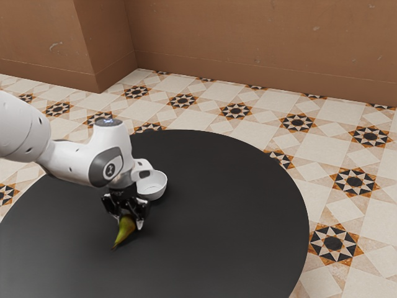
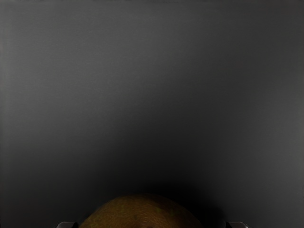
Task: Place the pear in the bowl.
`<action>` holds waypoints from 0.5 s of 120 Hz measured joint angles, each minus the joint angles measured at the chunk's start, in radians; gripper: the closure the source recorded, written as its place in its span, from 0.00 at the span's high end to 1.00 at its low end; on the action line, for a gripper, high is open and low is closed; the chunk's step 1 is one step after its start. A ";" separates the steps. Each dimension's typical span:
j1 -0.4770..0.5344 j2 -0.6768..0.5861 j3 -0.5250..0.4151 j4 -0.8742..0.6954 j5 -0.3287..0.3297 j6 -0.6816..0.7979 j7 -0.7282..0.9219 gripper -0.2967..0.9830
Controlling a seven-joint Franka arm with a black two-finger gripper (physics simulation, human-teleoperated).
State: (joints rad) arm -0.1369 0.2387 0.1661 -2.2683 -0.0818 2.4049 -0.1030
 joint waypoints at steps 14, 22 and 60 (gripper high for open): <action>0.006 -0.001 0.001 0.003 -0.007 0.001 -0.015 0.44; 0.006 -0.003 0.001 0.003 -0.003 0.002 -0.027 0.41; -0.023 -0.183 0.003 0.040 0.018 -0.024 -0.089 0.33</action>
State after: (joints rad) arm -0.1600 0.0557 0.1688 -2.2281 -0.0637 2.3805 -0.1917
